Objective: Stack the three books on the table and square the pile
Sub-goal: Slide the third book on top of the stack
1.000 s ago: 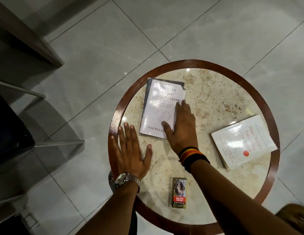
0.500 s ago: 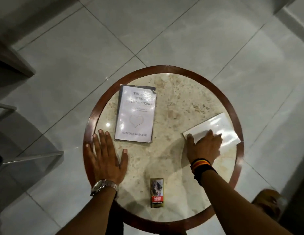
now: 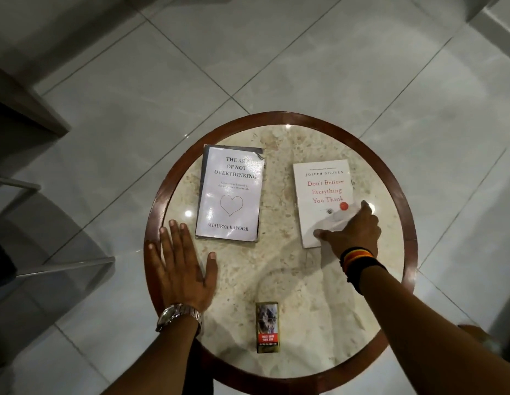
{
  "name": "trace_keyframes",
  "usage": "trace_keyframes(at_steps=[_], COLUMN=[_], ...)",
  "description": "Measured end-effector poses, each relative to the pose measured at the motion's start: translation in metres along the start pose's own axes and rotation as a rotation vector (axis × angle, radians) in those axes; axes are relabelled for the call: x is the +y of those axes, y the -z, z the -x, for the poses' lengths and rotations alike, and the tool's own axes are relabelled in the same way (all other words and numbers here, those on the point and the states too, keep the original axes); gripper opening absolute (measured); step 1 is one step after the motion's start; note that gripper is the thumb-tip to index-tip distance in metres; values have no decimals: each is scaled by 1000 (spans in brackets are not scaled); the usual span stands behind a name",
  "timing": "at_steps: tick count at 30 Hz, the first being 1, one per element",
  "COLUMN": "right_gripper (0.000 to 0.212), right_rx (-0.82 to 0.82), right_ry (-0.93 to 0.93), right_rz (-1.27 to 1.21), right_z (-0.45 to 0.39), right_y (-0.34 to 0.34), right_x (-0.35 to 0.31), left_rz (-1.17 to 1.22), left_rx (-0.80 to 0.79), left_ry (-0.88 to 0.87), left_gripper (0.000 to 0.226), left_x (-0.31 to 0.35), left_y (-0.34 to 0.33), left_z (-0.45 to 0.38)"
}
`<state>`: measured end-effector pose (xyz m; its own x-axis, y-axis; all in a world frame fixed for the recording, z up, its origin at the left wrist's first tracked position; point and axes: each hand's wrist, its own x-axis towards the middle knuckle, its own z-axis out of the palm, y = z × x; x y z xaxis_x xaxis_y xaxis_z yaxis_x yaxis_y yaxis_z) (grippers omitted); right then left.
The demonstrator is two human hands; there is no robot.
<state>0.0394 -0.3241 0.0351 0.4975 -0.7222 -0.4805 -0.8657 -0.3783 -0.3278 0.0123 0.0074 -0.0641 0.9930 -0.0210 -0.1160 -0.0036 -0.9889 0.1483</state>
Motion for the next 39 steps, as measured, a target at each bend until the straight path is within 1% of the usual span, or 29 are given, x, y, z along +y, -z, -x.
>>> trace_keyframes(at_steps=[1, 2, 4, 7, 10, 11, 13, 16, 18, 20, 23, 25, 28, 30, 32, 33, 36, 39], right_gripper=[119, 114, 96, 79, 40, 34, 30, 20, 22, 27, 27, 25, 24, 24, 30, 35, 46, 39], right_rx=[-22, -43, -89, -181, -170, -172, -241, -359, -402, -445, -497, -502, -432, -302, -159, -121, -117, -167], right_ry=[-42, -71, -98, -144, -203, -213, -205, -108, -44, 0, 22, 23, 87, 126, 166, 194, 243, 224], right_rz=[-15, -48, -123, -145, -341, -406, -550, -750, -857, -892, -850, -794, -645, -505, -388, -349, -312, -312], right_z=[-1, -3, -7, -16, -23, -23, -17, 0, 16, 34, 60, 73, 79, 78, 76, 76, 74, 75], right_y=[-1, -2, -4, -2, 2, 5, 8, 13, 11, 4, -23, -46, -72, -79, -79, -78, -77, -82], right_x=[-2, -3, -3, -7, -13, -16, -25, -49, -64, -76, -87, -90, -86, -83, -82, -82, -88, -92], left_rz=[3, 4, 1, 18, 18, 15, 15, 22, 18, 23, 29, 22, 27, 39, 45, 49, 54, 37], left_rx=[1, 2, 0, -9, -14, -18, -26, -26, -24, -21, -25, -28, -22, -16, -2, 4, 17, 12], left_ry=[-1, -2, 1, -3, -2, -2, -5, -6, -9, -8, -12, -7, -13, -13, -12, -13, -23, -27], left_gripper=[90, 90, 90, 90, 90, 90, 90, 91, 91, 91, 92, 92, 91, 91, 90, 90, 90, 90], left_x=[0, 0, 1, 2, 2, 2, 1, 2, 1, 1, 1, -1, -1, -2, -2, -2, -3, -3], left_y=[1, 1, 3, 6, 7, 7, 7, 6, 5, 4, 2, 0, -2, -4, -5, -5, -6, -6], left_z=[0, 1, 1, 1, 0, 0, 1, 0, 1, 1, 1, 1, 0, 0, 0, 0, -1, -1])
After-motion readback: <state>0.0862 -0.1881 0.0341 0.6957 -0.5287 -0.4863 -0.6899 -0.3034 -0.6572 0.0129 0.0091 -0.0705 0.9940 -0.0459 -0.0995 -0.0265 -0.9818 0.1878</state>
